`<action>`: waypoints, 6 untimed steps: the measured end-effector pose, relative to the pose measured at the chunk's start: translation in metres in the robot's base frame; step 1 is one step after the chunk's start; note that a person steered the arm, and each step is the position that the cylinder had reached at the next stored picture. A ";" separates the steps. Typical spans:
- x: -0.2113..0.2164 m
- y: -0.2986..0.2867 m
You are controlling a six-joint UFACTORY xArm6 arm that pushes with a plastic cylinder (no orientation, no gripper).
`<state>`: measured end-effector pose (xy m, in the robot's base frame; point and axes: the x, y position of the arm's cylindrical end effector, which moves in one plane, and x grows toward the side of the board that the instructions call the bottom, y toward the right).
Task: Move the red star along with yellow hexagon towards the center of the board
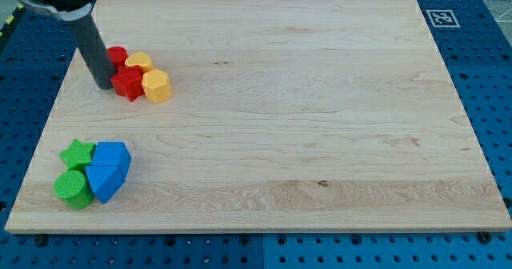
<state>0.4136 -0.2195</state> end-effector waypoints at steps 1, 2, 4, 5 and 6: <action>0.017 0.017; 0.012 0.033; 0.001 0.079; 0.001 0.104; 0.003 0.120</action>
